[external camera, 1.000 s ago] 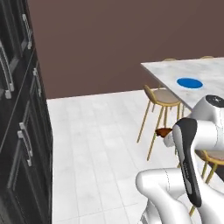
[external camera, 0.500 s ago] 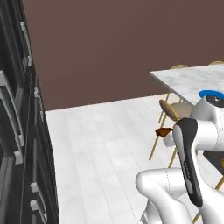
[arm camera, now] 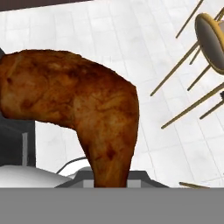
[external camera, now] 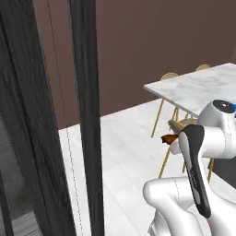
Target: Take the chicken drumstick from the fridge and place it on the digital scale on the counter by the fridge. Wait a few seconds for a reading, then move it to the plate on the dining counter.
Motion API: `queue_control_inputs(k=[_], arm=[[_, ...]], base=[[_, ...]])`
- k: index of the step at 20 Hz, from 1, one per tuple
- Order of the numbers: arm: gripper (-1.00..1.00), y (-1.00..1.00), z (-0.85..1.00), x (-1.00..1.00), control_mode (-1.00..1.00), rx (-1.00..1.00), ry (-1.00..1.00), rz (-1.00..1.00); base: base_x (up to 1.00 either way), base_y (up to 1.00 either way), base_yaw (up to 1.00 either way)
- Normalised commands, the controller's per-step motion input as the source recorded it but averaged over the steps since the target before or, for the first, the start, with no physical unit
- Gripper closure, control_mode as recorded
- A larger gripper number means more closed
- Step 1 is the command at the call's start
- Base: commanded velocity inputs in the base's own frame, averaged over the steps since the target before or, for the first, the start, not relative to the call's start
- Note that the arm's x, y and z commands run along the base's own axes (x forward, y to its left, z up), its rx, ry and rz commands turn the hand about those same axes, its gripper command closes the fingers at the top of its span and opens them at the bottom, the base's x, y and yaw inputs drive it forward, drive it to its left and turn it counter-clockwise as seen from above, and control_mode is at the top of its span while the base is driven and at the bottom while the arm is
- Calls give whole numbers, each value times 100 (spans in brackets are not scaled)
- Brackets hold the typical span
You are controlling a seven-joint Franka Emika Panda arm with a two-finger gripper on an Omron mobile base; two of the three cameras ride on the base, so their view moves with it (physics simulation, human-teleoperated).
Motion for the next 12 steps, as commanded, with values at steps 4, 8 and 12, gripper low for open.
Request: queue_control_inputs(k=[4,8,12], arm=[[100,0,0,0,100,0,0,0],[100,0,0,0,100,0,0,0],[100,0,0,0,100,0,0,0]], base=[[100,37,-65],[100,34,-70],[100,30,-68]])
